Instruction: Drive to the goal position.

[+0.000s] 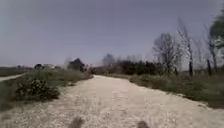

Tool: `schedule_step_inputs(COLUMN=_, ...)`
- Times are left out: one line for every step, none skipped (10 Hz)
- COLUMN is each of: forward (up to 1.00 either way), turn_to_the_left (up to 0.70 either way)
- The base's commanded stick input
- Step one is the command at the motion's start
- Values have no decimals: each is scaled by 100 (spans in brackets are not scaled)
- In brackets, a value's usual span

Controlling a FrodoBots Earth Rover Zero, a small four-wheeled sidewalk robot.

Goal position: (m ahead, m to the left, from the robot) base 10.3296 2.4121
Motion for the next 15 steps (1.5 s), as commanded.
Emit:
schedule_step_inputs(forward=70, turn_to_the_left=0)
schedule_step_inputs(forward=70, turn_to_the_left=0)
schedule_step_inputs(forward=70, turn_to_the_left=0)
schedule_step_inputs(forward=70, turn_to_the_left=0)
schedule_step_inputs(forward=70, turn_to_the_left=0)
schedule_step_inputs(forward=70, turn_to_the_left=0)
schedule_step_inputs(forward=70, turn_to_the_left=0)
schedule_step_inputs(forward=70, turn_to_the_left=0)
schedule_step_inputs(forward=70, turn_to_the_left=0)
schedule_step_inputs(forward=70, turn_to_the_left=0)
schedule_step_inputs(forward=70, turn_to_the_left=0)
schedule_step_inputs(forward=70, turn_to_the_left=0)
schedule_step_inputs(forward=70, turn_to_the_left=0)
schedule_step_inputs(forward=70, turn_to_the_left=0)
schedule_step_inputs(forward=70, turn_to_the_left=0)
